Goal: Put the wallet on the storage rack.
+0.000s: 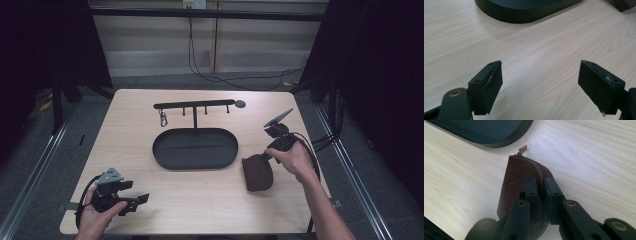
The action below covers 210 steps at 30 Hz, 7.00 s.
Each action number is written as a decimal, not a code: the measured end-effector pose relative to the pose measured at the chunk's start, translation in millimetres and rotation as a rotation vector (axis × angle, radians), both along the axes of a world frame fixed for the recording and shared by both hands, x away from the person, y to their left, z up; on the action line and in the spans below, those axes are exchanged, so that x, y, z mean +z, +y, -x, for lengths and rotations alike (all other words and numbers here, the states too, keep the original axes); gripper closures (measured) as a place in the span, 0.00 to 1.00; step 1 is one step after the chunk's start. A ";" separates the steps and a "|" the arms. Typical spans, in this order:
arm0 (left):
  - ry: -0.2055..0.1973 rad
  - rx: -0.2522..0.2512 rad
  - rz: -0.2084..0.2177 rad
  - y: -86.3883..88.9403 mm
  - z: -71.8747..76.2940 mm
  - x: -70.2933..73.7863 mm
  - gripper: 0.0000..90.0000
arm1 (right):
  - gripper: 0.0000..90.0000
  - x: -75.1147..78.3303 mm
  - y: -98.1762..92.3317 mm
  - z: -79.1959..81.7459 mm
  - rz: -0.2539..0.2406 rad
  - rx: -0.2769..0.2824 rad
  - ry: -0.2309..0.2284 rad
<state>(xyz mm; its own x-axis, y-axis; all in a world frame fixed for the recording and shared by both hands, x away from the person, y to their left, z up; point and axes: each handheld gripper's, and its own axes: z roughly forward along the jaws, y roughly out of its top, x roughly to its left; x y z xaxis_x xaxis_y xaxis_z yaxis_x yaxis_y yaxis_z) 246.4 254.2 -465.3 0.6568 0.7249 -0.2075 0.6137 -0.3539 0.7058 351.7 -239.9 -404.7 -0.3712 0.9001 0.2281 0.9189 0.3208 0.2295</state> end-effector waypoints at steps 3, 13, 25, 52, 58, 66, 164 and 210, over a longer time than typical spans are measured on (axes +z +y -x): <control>0.001 -0.001 -0.001 -0.1 -0.1 -0.2 0.22 | 0.92 3.0 0.3 -0.1 0.012 0.002 0.002; 0.000 0.005 0.006 1.0 0.0 0.4 0.22 | 0.93 15.5 2.8 -1.0 0.059 0.008 0.005; 0.002 0.012 0.008 2.1 -1.3 0.3 0.22 | 0.95 33.8 7.1 -3.1 0.084 0.015 0.004; 0.010 0.010 0.003 1.4 -2.1 -0.7 0.22 | 0.95 70.2 14.5 -11.1 0.122 0.020 -0.040; 0.010 0.008 0.001 1.8 -1.8 -0.5 0.22 | 0.95 80.8 19.1 -11.7 0.123 0.021 -0.071; 0.014 0.004 0.002 2.0 -1.2 -0.8 0.22 | 0.96 81.6 26.3 -15.2 0.069 0.030 -0.099; 0.011 0.000 0.008 4.1 -0.7 0.1 0.22 | 0.84 -44.1 60.9 -72.2 -0.321 -0.124 -0.174; 0.024 0.036 0.034 9.9 -4.6 0.0 0.20 | 0.16 -20.7 -0.6 15.4 -0.305 -0.082 -0.427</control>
